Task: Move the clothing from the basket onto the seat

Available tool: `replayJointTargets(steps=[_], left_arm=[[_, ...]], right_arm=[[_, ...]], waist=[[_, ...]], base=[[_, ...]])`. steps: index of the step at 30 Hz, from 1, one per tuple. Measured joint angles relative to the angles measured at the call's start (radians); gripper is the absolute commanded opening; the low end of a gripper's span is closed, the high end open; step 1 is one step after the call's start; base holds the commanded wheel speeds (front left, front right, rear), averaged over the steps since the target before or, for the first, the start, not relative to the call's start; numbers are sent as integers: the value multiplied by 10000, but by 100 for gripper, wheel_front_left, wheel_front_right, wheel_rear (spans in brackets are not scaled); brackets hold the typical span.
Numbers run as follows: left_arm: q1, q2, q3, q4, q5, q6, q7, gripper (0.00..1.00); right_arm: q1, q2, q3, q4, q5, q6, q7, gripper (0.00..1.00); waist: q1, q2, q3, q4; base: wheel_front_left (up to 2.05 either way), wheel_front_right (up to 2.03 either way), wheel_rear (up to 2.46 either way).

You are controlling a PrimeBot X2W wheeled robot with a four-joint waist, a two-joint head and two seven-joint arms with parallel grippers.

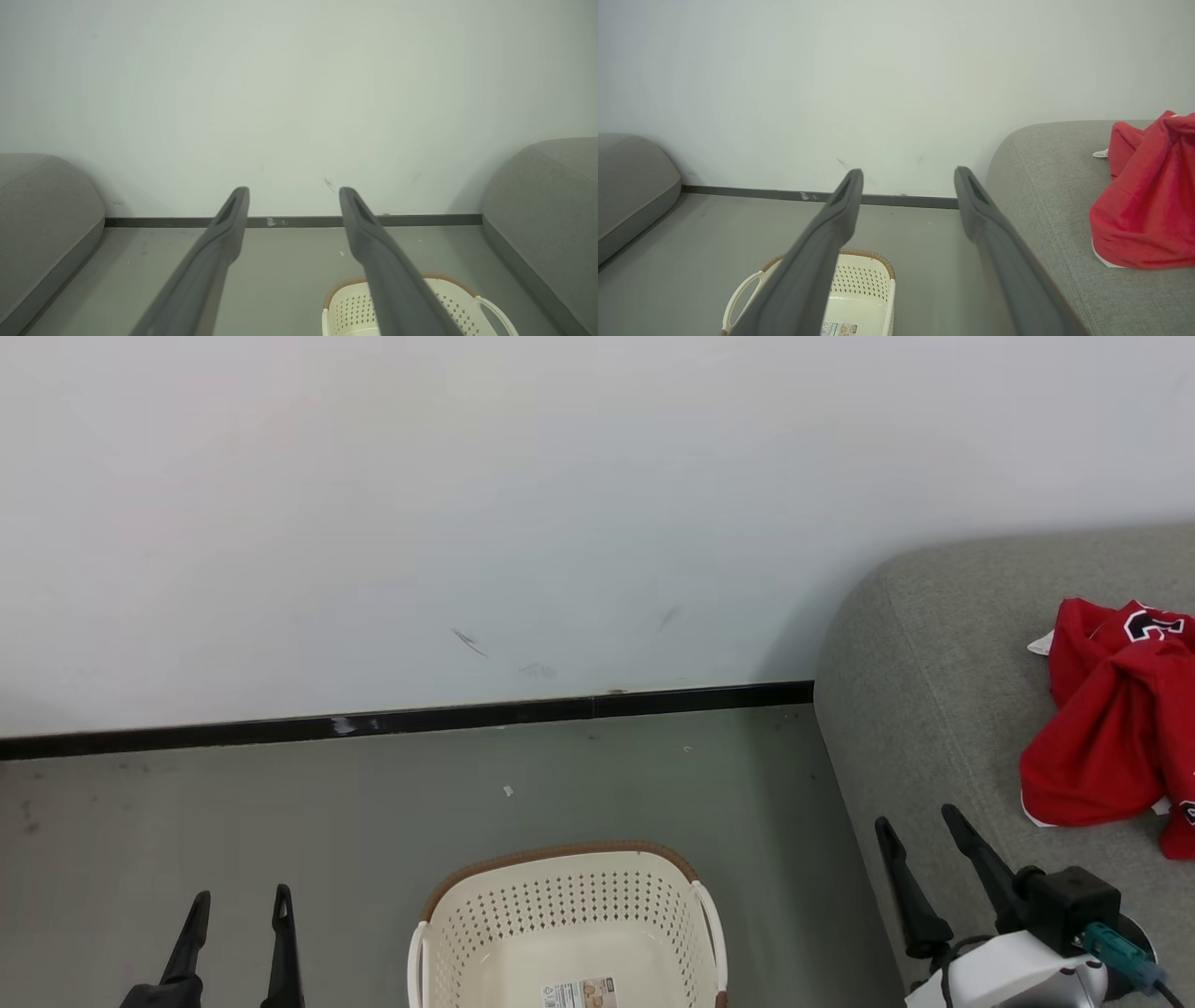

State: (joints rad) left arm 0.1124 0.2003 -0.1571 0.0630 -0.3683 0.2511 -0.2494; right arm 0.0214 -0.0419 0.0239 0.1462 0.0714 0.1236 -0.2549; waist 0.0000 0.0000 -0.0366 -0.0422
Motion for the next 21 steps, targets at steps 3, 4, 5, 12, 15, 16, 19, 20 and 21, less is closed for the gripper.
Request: replayJointTargets(steps=[3,4,5,12,15,16,19,20,21], left_arm=[[0,-2,0,-15,0,0,0,100],[0,-2,0,-15,0,0,0,100],[0,-4,2,-15,0,0,0,100],[0,-10,4,-12,0,-86,0,100],[0,-6,-4,0,0,-125,0,100],[0,-4,-12,8,0,-167,0,100],[0,8,-27,40,0,-178,0,100],[0,17,-27,48,0,-178,0,100],[1,6,-31,82,-2,-192,2,0]], right_arm=[[9,0,15,-109,29,0,-2,100],[19,0,21,-138,35,0,-2,100],[47,0,21,-167,65,0,-2,100],[212,2,48,-309,84,0,-2,100],[214,2,52,-383,102,0,-2,100],[216,2,54,-391,107,0,-2,100],[224,2,63,-408,128,0,-2,100],[230,2,65,-418,130,0,-2,100],[248,6,65,-385,125,-4,0,0]], waist=[[0,0,-14,38],[0,0,-12,47],[1,0,-8,55],[0,0,8,73],[1,0,19,78],[0,0,23,81],[1,0,35,89],[1,0,39,93],[0,0,41,95]], base=[[0,0,0],[0,0,0],[0,0,0],[0,0,0],[0,0,0],[0,0,0],[0,0,0],[0,0,0],[0,0,0]])
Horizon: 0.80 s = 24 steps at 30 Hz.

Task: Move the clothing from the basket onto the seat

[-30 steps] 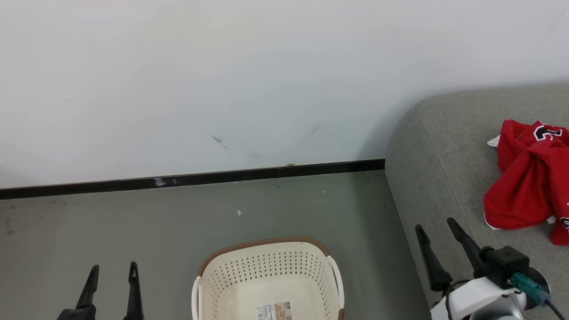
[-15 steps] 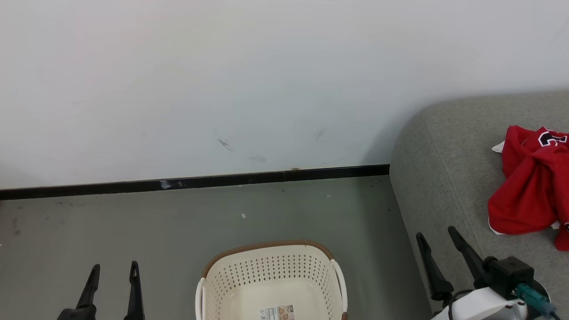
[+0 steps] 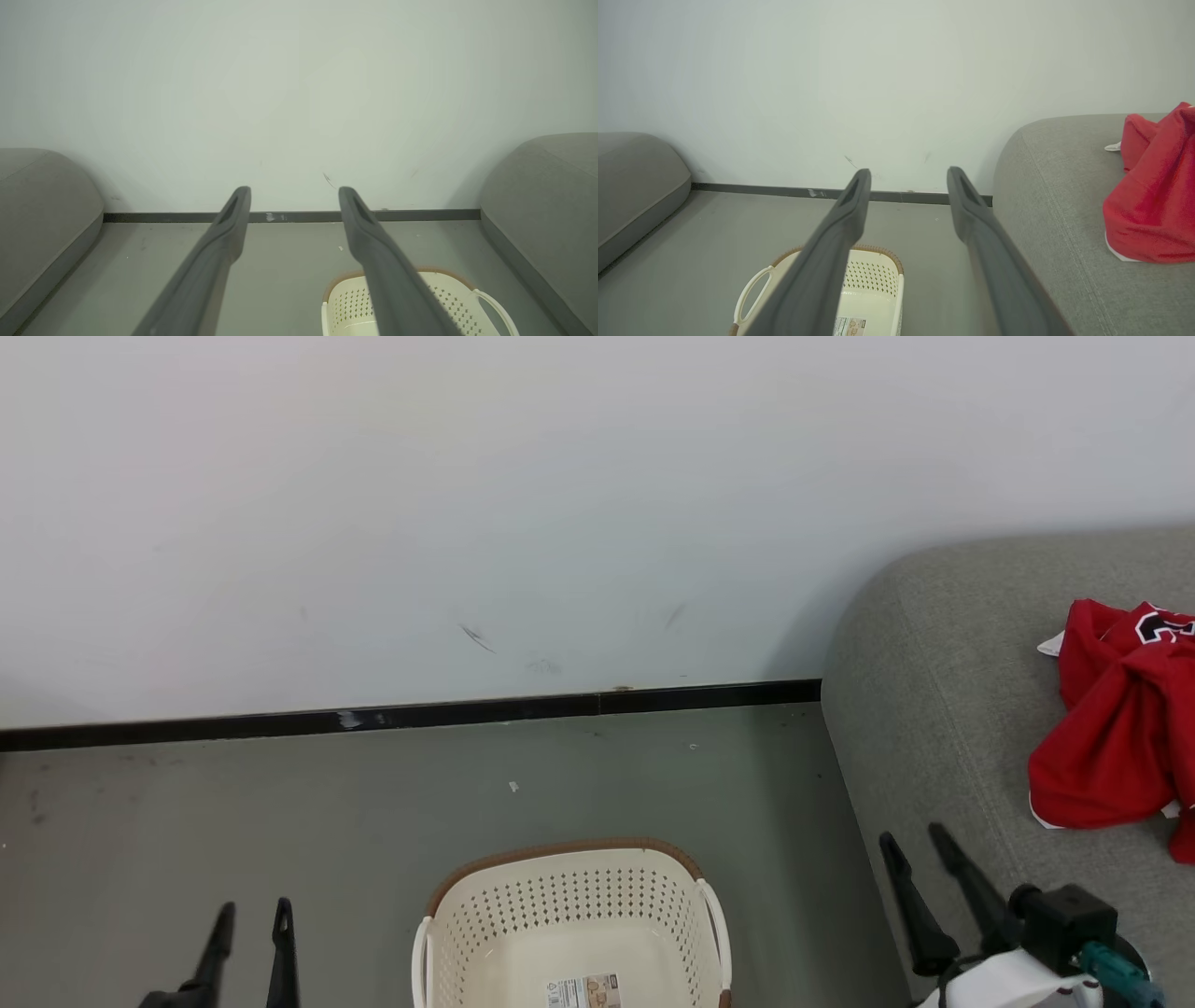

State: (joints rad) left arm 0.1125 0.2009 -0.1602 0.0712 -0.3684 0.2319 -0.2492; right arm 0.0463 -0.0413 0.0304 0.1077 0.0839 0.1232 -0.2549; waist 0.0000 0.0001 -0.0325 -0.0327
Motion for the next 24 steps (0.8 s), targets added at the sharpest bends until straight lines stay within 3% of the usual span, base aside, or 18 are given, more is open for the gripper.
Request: replayJointTargets(steps=[5,13,20,24], left_arm=[[146,-397,-150,435,-27,-6,27,0],[184,-451,-56,428,-803,-151,209,0],[179,-523,115,422,-1952,-301,476,0],[161,-637,259,420,-2658,-512,650,0]], right_arm=[[383,104,105,451,2,-2,12,0],[544,107,247,291,759,-2,12,0],[582,107,355,109,1983,-2,13,0],[567,105,136,81,3294,-2,219,0]], waist=[[0,0,2,2],[0,0,21,8],[1,0,55,37],[20,0,73,71]], base=[[0,0,0],[0,0,0],[0,0,0],[0,0,0]])
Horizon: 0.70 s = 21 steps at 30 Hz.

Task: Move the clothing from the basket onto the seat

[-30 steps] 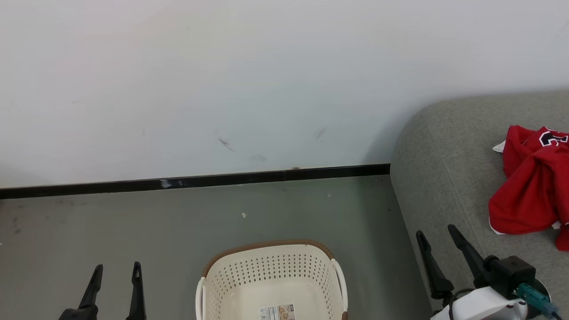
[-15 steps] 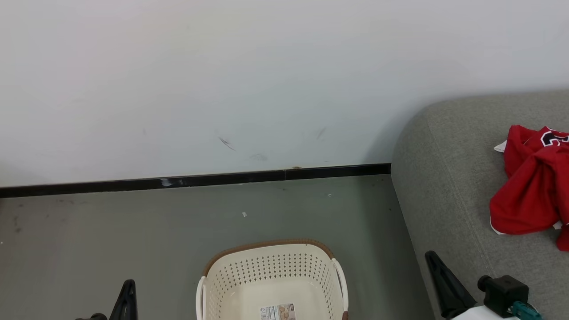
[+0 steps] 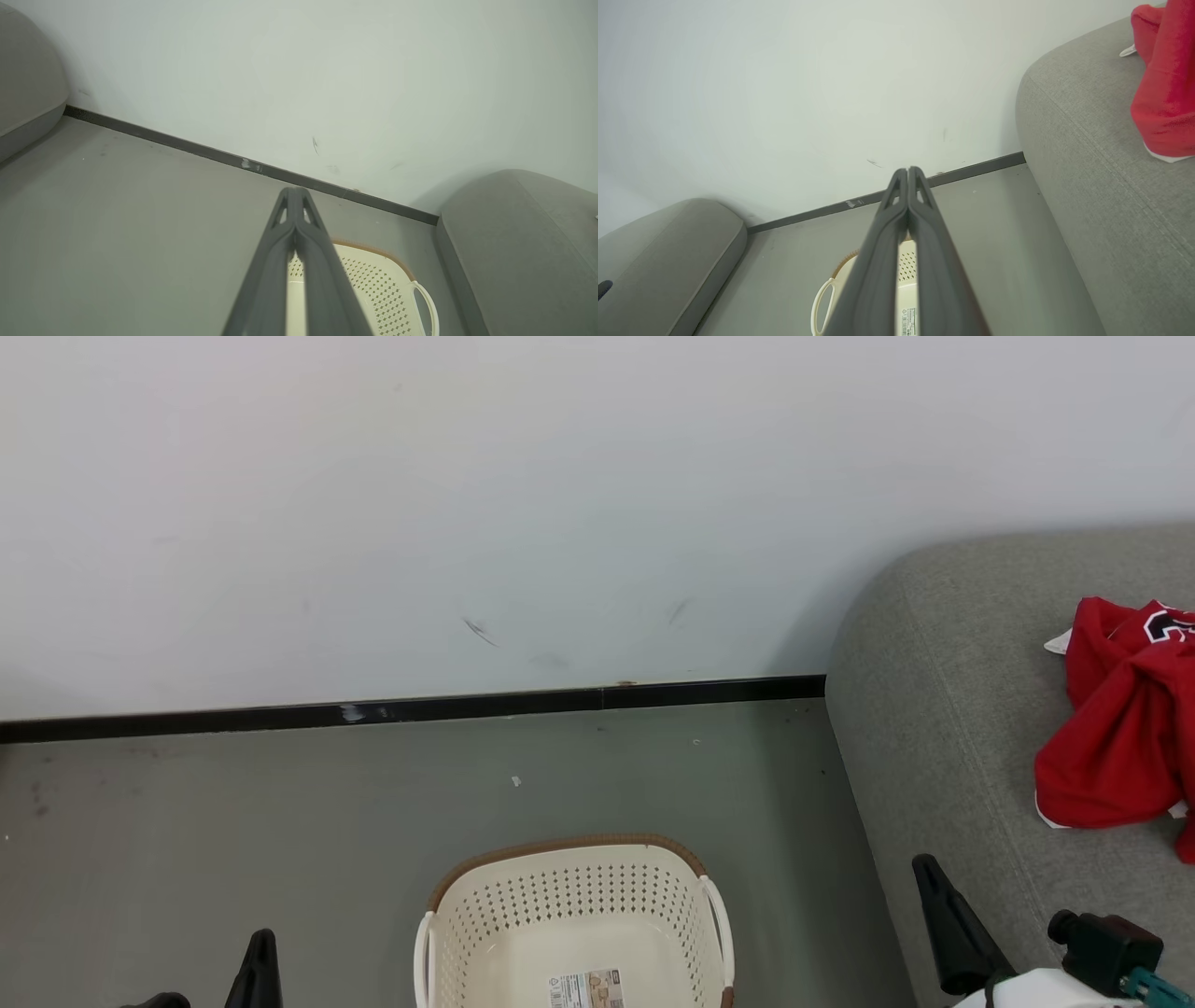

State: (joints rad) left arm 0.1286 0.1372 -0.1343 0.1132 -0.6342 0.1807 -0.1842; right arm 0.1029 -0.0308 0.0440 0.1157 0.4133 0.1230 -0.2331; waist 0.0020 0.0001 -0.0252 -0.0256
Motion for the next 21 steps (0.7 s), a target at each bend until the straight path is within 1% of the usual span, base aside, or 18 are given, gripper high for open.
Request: replayJointTargets(steps=[9,15,17,21], left_arm=[[-140,-102,245,4,-1087,-255,372,0],[-200,-167,389,15,-1852,-430,606,0],[-208,-182,439,25,-2073,-443,631,0],[-296,-221,537,63,-2587,-608,792,0]], right_arm=[[-47,-58,-105,123,1461,0,384,0],[-105,-151,-196,226,2449,0,583,0],[-122,-171,-205,247,2800,0,596,0],[-225,-259,-230,316,3457,0,780,0]], waist=[[53,0,-13,37],[64,0,-18,58],[65,0,-17,65],[63,0,-9,78]], base=[[0,0,0],[0,0,0],[0,0,0],[0,0,0]])
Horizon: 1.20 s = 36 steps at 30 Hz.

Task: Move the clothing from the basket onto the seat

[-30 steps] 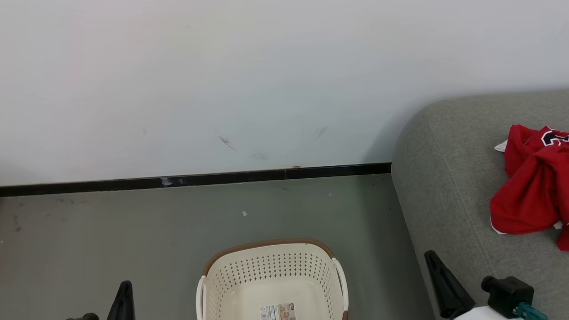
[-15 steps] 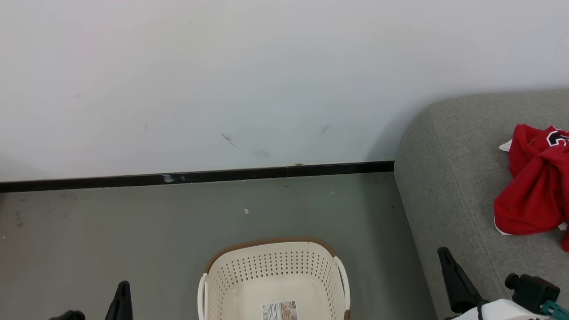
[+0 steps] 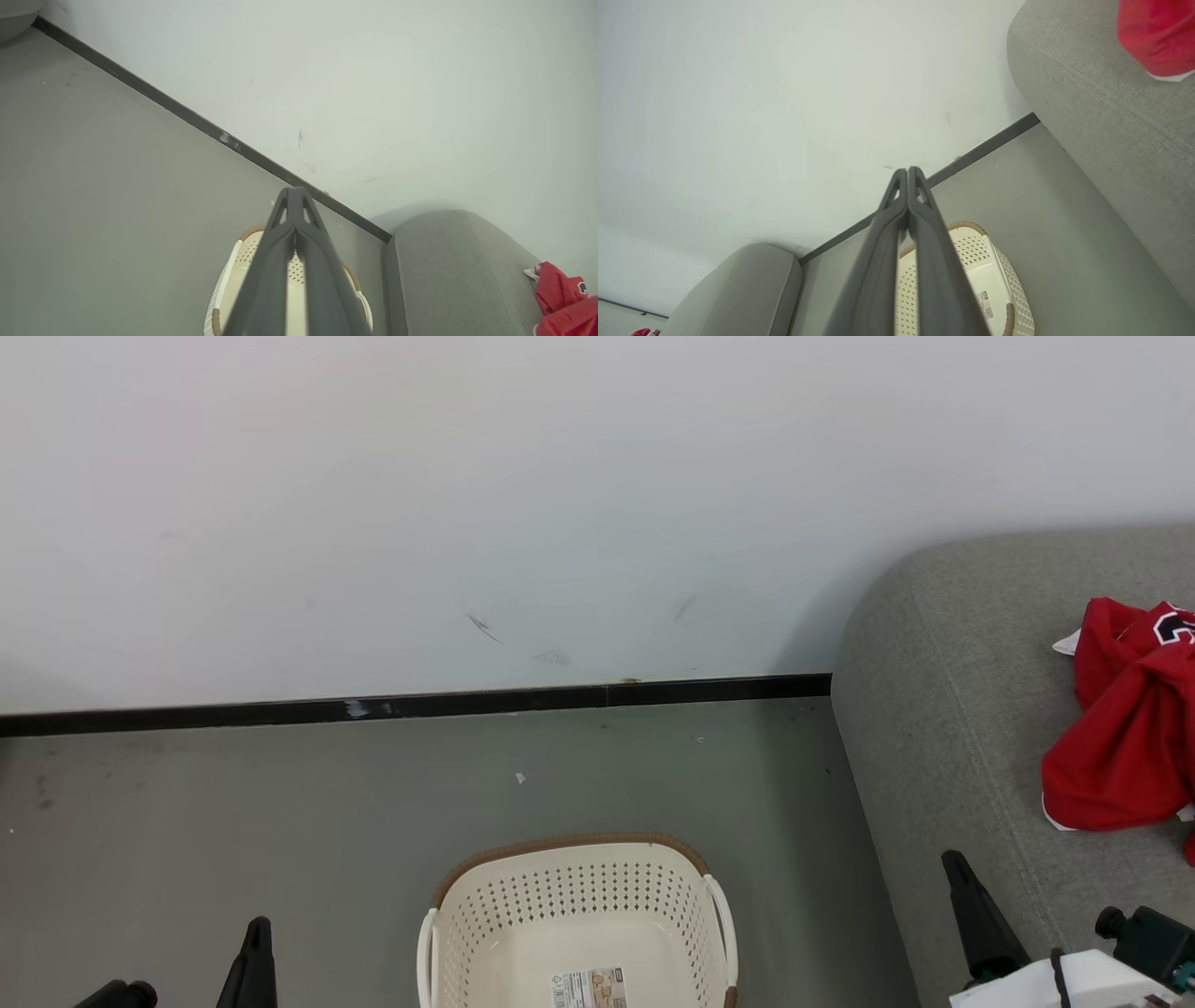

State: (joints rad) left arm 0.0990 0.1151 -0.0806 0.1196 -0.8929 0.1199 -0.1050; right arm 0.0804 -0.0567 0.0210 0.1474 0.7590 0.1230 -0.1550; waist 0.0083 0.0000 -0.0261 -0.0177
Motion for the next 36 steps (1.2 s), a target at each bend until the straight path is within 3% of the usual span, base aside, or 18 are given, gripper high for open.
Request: replayJointTargets(steps=[20,36], left_arm=[[-442,-224,462,234,-2370,-541,639,0],[-788,-437,863,443,-4347,-1080,1221,0]], right_arm=[[-498,-236,-67,385,3147,0,523,0],[-897,-435,-104,660,5779,0,943,0]], waist=[[-68,0,114,59],[-76,0,187,107]], base=[[0,0,0],[0,0,0]])
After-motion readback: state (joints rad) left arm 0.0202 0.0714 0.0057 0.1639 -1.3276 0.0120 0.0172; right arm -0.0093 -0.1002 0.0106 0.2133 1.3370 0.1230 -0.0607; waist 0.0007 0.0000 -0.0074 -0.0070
